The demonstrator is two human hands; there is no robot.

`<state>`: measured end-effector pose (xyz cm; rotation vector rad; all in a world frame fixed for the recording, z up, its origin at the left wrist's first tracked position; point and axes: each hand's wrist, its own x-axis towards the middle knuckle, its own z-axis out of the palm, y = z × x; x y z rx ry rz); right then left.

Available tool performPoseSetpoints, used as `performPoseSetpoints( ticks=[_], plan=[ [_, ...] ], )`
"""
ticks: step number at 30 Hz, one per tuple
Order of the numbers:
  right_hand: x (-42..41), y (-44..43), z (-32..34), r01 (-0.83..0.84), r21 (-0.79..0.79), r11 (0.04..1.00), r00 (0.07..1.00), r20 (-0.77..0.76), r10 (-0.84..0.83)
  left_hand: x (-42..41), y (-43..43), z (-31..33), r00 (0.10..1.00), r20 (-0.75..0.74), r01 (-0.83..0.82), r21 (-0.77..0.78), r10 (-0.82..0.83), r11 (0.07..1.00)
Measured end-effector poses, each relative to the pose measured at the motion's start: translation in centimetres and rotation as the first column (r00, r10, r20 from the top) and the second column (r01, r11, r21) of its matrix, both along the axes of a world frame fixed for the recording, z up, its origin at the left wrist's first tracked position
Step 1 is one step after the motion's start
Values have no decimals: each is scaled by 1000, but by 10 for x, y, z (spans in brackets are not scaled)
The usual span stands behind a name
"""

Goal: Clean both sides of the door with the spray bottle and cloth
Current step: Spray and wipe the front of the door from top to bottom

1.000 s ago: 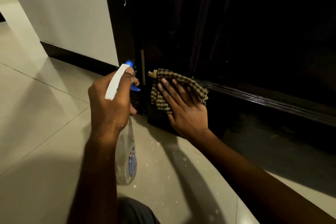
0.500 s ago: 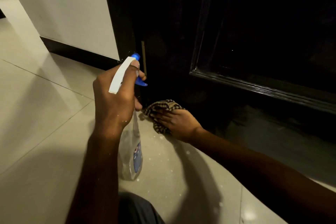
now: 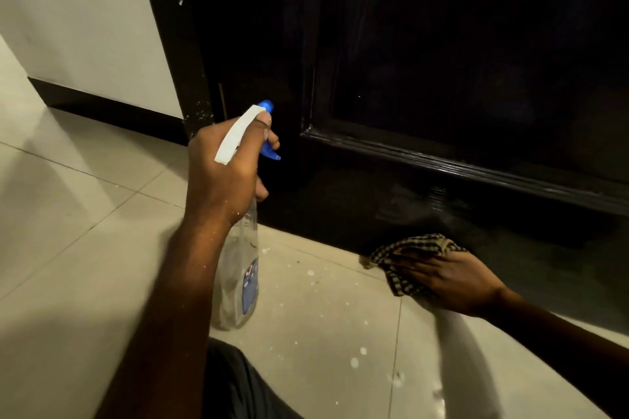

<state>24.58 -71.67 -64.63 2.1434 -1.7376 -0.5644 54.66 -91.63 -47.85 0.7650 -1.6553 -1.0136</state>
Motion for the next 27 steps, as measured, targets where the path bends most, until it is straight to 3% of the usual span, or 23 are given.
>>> performPoseSetpoints(
  ticks=[8,11,14,18,20,23,25,27],
  plan=[
    [26,-49,12,-8,-76,997,1000,-10,7,-29,17,-3,991,-21,131,15,-131,991],
    [39,-75,23,-41,-231,972,999,-11,40,-36,23,-6,985,-30,169,39,-168,985],
    [42,-70,46,-18,-444,896,995,77,59,-39,27,-7,977,-45,210,59,-207,976],
    [36,-52,64,161,-659,735,986,140,-91,-45,31,-9,973,-37,230,42,-229,972],
    [27,-39,46,111,-604,790,991,125,-43,-49,35,-8,972,-33,233,31,-232,972],
    [5,-11,5,61,-289,956,998,50,-49,-53,43,-7,972,-4,236,9,-236,972],
    [-8,11,-11,124,-118,985,992,50,-119,-57,48,-7,968,17,249,-14,-249,968],
    [-19,27,-14,136,-73,988,990,38,-134,-61,54,-7,963,26,268,-18,-267,963]
  ],
)
